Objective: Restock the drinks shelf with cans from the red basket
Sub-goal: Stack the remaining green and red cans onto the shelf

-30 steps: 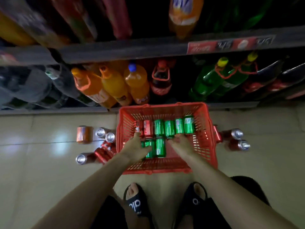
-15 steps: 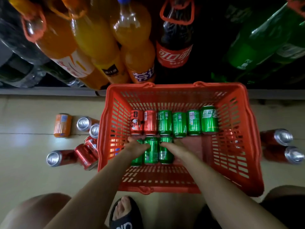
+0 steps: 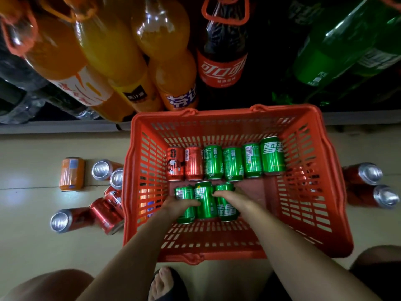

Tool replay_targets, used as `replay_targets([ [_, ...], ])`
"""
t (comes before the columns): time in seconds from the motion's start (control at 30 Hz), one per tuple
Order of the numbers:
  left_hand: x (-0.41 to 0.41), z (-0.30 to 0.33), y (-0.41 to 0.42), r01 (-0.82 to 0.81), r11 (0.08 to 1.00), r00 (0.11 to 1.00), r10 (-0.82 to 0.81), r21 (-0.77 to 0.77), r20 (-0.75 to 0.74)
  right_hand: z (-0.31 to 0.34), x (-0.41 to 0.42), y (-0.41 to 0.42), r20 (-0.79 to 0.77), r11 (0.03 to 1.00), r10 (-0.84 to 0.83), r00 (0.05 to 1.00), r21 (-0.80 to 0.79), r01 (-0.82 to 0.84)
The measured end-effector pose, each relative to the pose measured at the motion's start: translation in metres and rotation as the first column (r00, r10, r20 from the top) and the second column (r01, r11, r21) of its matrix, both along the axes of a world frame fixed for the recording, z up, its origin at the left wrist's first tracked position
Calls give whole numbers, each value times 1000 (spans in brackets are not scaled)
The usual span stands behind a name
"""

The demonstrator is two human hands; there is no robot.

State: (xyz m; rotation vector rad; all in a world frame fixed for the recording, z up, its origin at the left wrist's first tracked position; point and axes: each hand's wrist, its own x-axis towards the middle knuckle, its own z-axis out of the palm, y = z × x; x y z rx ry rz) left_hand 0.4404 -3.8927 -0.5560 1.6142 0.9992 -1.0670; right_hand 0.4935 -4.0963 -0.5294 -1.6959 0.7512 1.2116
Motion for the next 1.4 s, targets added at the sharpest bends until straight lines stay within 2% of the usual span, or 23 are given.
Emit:
replay_targets([
  [0.07, 2, -1, 0, -15, 999, 1000, 16, -36, 5, -2, 0, -5, 1, 1000, -24, 1000, 2, 24],
  [0.13, 1, -29, 6, -45, 998, 999, 46, -49, 28, -13, -2, -8, -9, 999, -36, 999, 14, 36],
  [0.2, -3, -63, 12, -78, 995, 996, 80, -54, 34, -60, -7, -23, 28, 1000, -1, 1000, 27, 0],
  [0.27, 5, -26, 0, -47, 999, 998, 48, -20, 30, -97, -10, -34, 43, 1000, 19, 999, 9, -20],
  [0.33, 6, -19, -5, -36, 998, 999, 35, 42, 16, -94, -8, -37, 45, 1000, 13, 999, -20, -13],
  [0.4, 5, -17, -6, -23, 999, 999, 21, 36, 32, -62, -5, -31, 52, 999, 13, 999, -44, -11],
  [0.47, -3, -49, 0, -19, 999, 999, 17, 47, 34, -27, -1, -26, 53, 998, -14, 998, -53, 17],
  [0.57, -8, -79, 5, 29, 999, 999, -29, 13, 15, -14, 2, -33, -39, 996, -89, 995, 8, 89],
  [0.7, 1, -28, -8, 43, 999, 996, -41, -18, 83, -7, 3, -38, -113, 980, -184, 976, 50, 190],
  [0.9, 4, -25, -1, -18, 1000, 979, 20, -13, 203, 0, 5, -31, -165, 950, -230, 959, 177, 258],
  [1.03, 11, 8, -12, -37, 991, 982, 60, -129, 176, -5, 5, -26, -169, 934, -250, 953, 218, 284],
  [1.23, 15, 11, -27, -78, 953, 969, 141, -294, 202, -11, 3, -24, -209, 907, -210, 955, 322, 270],
  [1.4, 19, 11, -37, -117, 945, 948, 198, -306, 249, -8, 3, -22, -229, 874, -232, 945, 377, 306],
])
